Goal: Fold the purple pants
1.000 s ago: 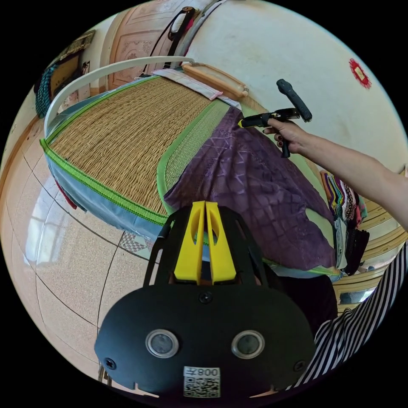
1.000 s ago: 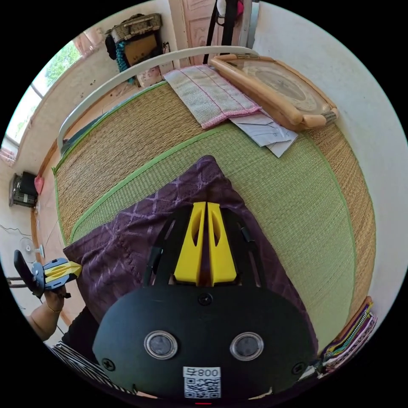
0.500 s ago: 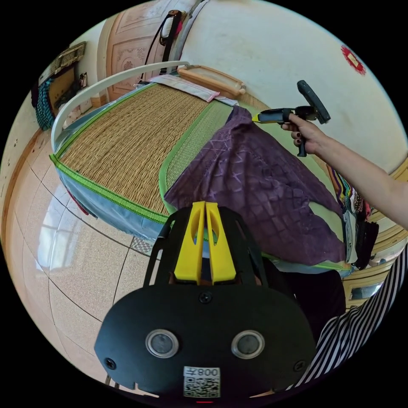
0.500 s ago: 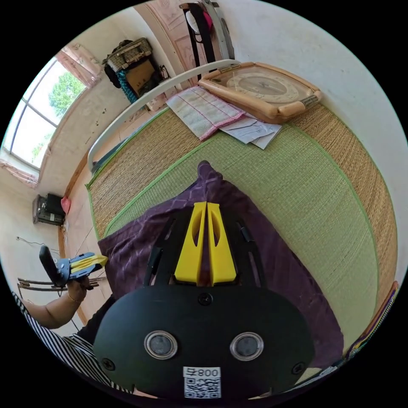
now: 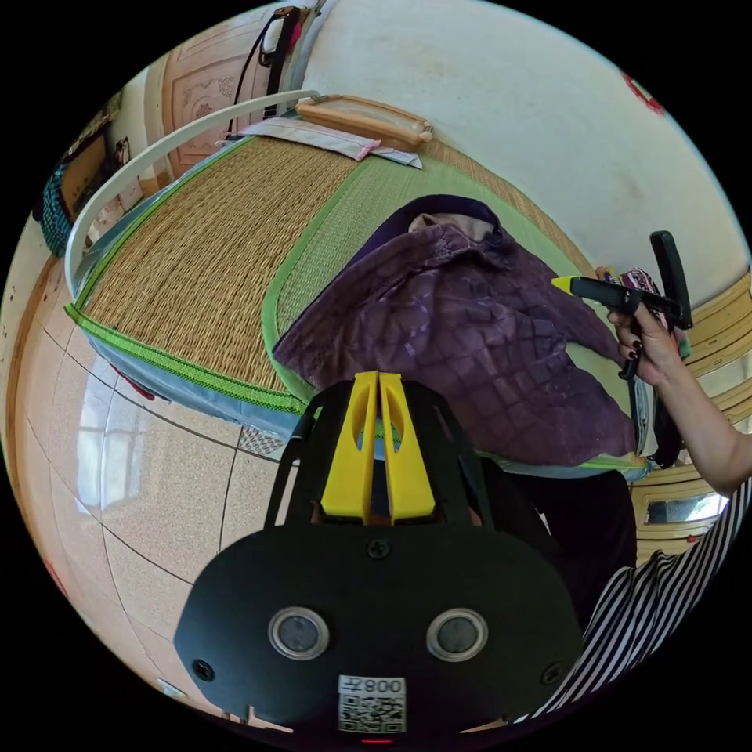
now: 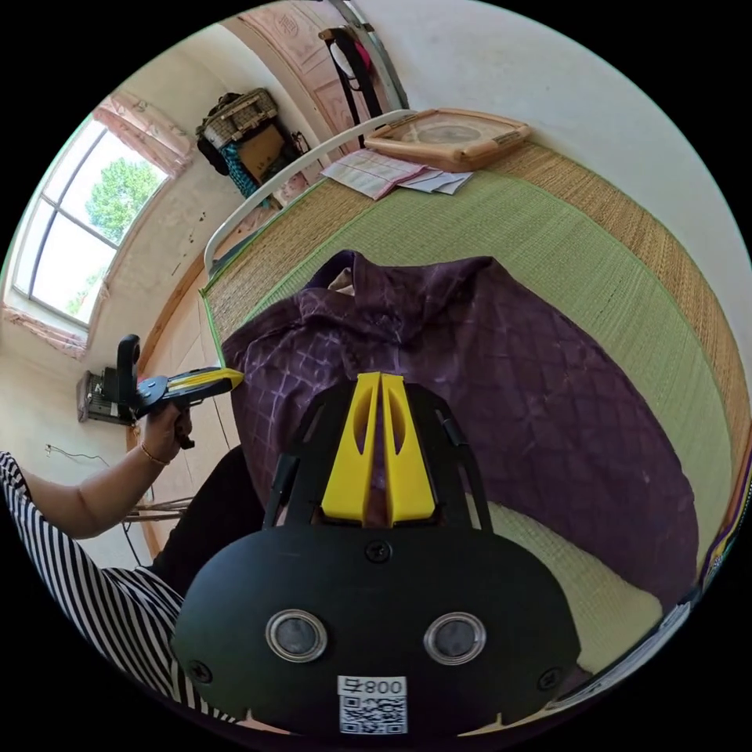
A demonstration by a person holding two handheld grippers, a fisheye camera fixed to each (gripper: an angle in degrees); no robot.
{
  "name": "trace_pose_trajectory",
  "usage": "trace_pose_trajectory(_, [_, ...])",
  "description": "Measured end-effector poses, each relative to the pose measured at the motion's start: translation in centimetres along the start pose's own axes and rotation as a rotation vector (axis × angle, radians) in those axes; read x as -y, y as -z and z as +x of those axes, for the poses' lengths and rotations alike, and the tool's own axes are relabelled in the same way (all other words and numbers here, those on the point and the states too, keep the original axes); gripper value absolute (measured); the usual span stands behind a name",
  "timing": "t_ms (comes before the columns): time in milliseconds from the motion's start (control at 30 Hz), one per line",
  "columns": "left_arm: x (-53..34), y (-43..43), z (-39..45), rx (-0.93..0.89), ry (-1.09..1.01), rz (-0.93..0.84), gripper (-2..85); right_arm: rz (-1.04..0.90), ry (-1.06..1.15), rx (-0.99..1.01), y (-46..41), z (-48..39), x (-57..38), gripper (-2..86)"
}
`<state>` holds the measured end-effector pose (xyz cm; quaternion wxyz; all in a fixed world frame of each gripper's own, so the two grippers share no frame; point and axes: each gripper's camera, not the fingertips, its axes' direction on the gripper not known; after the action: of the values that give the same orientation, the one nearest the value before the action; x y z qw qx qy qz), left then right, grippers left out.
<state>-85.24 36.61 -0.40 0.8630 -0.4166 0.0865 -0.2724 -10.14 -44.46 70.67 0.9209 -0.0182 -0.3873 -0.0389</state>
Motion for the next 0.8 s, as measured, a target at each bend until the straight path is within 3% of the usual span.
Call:
trace_pose_trajectory(267, [0.4,0.4,-0.2,-0.033,-0.010,0.008,0.0,0.024,0.098,-0.131,-1.7,-4.5,7.1,8.4])
trace_pose_trajectory(433, [0.7,0.3,-0.5,-0.040,-0.005,0.011,0.1,-0.093,0.169,-0.246,-4.4,-6.1,11.2,2.2])
trace_pose_trajectory(800, [0.2,1.1,-1.2,-0.063,0.037,0.035,0.1,0.031,0.248,-0.293,-0.3,-9.5,20.6,-0.2])
